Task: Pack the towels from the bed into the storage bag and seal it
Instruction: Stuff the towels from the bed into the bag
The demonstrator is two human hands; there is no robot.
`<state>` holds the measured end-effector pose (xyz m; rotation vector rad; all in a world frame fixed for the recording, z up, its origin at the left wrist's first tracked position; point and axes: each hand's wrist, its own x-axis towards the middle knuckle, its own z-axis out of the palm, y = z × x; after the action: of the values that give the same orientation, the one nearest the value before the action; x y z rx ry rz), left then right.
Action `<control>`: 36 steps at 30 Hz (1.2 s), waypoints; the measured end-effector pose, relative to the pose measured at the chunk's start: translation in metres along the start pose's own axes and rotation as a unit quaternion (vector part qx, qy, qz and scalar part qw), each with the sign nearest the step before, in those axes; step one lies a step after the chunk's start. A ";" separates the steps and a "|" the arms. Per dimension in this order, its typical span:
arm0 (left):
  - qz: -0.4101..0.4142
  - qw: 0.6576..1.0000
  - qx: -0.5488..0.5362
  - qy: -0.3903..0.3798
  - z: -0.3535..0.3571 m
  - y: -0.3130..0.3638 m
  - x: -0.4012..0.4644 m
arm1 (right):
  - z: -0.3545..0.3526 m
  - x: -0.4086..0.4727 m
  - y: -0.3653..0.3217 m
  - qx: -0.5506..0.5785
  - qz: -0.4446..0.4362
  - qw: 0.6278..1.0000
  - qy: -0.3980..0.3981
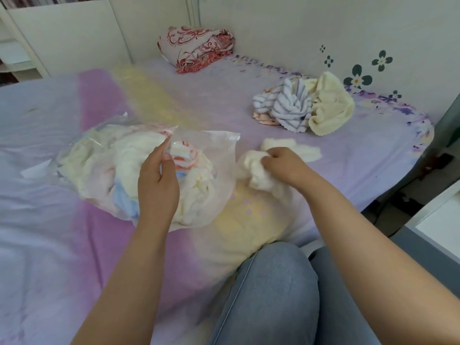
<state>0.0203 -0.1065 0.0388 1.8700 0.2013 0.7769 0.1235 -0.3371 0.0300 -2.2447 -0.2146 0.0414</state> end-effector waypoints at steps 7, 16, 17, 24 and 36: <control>-0.005 1.000 0.001 -0.015 -0.006 0.002 0.000 | 0.052 0.004 0.010 -0.256 -0.026 0.966 -0.027; -0.008 1.000 -0.011 -0.021 -0.012 0.002 0.001 | 0.040 0.019 0.017 -0.282 0.041 0.938 -0.197; -0.005 1.000 -0.014 -0.021 -0.013 0.002 0.001 | 0.037 0.015 0.011 -0.262 0.026 0.945 -0.196; 0.046 0.987 0.137 0.066 -0.035 0.004 0.005 | 0.031 -0.040 -0.059 0.050 -0.116 0.967 -0.223; 0.044 0.992 0.113 0.014 -0.082 0.026 0.013 | 0.144 -0.051 -0.162 0.446 0.098 0.878 -0.143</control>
<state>-0.0238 -0.0491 0.0866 2.0942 0.2357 0.8706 0.0353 -0.1353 0.0617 -1.3139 -0.0903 0.4859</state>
